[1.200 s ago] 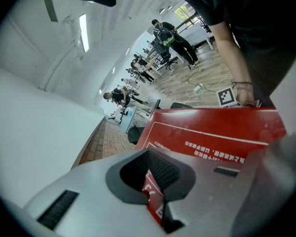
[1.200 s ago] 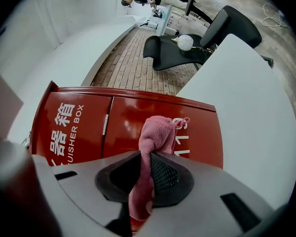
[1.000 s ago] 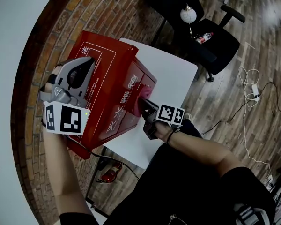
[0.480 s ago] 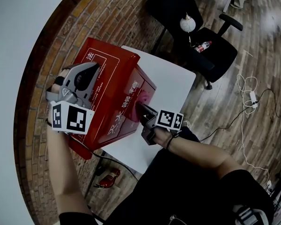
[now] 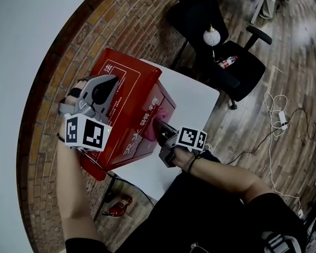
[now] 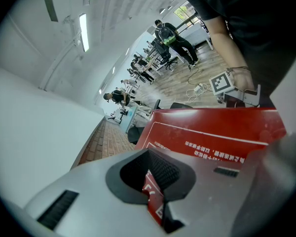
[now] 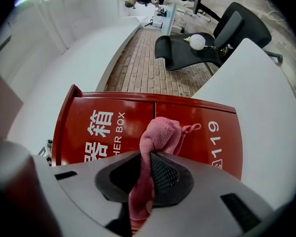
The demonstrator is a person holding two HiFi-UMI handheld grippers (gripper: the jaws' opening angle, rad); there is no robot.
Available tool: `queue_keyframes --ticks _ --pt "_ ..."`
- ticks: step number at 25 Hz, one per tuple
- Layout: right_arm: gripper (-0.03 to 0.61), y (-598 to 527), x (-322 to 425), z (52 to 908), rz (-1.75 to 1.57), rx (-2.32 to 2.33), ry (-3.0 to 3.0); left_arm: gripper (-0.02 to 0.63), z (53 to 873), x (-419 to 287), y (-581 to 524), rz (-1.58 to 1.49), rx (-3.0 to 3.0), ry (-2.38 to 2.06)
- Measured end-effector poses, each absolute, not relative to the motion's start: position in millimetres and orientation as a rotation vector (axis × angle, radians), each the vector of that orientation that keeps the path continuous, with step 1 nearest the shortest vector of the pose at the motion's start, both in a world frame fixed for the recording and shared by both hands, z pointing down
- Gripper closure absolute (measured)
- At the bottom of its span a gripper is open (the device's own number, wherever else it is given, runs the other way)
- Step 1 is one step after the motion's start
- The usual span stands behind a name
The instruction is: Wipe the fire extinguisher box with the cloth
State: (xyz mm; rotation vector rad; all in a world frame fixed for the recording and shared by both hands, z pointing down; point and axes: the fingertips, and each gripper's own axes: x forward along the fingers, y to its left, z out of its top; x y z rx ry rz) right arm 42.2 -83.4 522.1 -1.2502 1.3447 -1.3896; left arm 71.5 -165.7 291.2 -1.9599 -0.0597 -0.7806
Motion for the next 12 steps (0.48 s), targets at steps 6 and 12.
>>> queue_keyframes --ticks 6,12 --pt "0.517 -83 43 502 -1.356 -1.224 1.368 0.594 291 71 -166 -0.776 -1.958 -0.061" --pt "0.517 -82 43 470 -1.312 -1.184 1.401 0.594 293 71 -167 -0.775 -1.954 -0.062"
